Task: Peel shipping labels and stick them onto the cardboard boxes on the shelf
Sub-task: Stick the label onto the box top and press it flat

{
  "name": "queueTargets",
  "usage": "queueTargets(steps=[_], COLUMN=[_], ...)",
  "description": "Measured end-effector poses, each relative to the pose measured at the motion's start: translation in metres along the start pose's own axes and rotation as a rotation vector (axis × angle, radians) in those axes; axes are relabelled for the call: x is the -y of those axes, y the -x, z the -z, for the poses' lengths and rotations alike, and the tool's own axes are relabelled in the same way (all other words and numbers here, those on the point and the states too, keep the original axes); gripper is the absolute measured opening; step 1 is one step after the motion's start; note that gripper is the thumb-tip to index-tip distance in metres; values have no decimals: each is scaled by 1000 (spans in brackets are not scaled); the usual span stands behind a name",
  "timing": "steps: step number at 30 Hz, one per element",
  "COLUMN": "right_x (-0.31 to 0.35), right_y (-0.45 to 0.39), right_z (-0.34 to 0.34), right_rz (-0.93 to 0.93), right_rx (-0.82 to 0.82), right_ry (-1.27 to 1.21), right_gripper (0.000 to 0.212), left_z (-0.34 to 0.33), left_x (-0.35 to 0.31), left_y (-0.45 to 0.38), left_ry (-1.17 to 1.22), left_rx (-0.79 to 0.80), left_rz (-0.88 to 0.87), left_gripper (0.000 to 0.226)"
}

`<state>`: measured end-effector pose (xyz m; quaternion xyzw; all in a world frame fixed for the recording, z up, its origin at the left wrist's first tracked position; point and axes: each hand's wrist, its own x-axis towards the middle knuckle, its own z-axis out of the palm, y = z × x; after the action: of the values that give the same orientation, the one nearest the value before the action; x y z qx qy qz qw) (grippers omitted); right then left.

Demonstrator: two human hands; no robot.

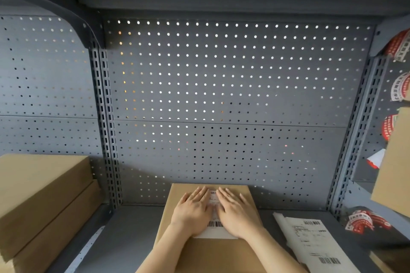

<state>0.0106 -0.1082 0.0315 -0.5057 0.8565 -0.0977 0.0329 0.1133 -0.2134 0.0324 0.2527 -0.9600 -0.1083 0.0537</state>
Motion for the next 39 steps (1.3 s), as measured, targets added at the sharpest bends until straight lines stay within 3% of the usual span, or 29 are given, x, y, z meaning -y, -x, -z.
queueTargets(steps=[25,32,39], right_x=[-2,1,-13], right_y=[12,37,40], right_z=[5,5,7], right_rz=[-318,-257,-180], right_rx=[-41,22,15], right_ry=[-12,47,-10], right_gripper=[63,92,66], left_z=[13,8,8], left_x=[23,14,22], left_y=[34,54,52], left_ry=[71,24,69], left_rx=[-26,-14,-21], left_rz=[335,285,242], left_gripper=[58,89,64])
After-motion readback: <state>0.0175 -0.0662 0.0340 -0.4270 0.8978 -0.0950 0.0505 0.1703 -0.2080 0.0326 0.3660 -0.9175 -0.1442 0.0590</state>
